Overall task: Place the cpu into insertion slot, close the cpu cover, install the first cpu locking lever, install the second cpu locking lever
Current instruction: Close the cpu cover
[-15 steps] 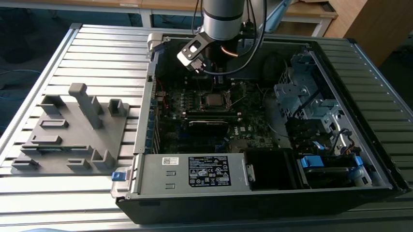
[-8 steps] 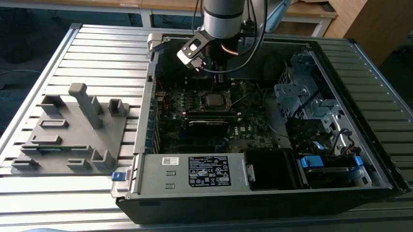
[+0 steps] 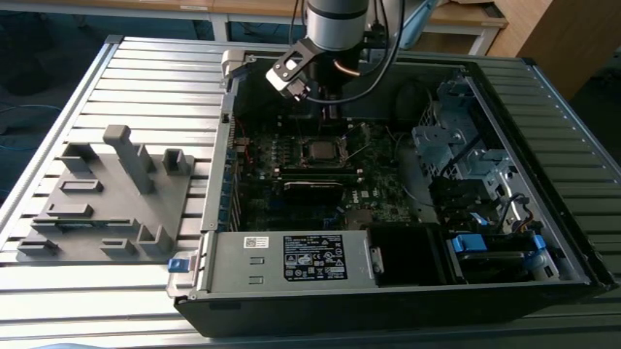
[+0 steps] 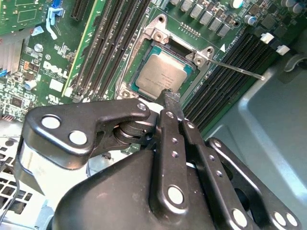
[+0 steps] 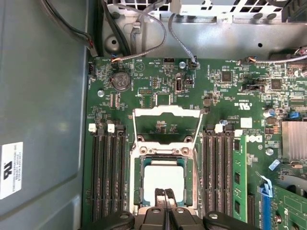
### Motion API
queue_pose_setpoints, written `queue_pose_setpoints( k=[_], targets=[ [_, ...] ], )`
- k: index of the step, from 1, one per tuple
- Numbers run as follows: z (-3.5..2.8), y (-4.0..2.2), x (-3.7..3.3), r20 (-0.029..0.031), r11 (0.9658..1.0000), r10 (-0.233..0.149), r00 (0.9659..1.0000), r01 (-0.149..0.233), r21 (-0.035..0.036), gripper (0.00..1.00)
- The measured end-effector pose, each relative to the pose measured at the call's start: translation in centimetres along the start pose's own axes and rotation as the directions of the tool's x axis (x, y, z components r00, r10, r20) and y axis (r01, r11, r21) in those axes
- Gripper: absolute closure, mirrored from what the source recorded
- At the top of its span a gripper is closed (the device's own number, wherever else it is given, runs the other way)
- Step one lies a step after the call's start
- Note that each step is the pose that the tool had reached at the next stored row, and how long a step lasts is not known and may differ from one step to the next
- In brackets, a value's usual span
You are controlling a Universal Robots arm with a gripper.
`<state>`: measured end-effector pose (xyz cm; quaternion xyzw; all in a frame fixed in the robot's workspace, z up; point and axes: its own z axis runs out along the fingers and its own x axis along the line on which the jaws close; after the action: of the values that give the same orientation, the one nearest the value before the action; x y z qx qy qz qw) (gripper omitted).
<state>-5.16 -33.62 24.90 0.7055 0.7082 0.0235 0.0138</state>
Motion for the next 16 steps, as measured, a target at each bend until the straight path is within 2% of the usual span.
queue_pose_setpoints(
  k=[9,16],
  targets=[
    [-0.91,0.05,0.01,0.0001,1.0,0.0,1.0,0.0,0.0,0.9],
    [-1.01,0.12,0.01,0.0001,1.0,0.0,1.0,0.0,0.0001,0.9]
  ],
)
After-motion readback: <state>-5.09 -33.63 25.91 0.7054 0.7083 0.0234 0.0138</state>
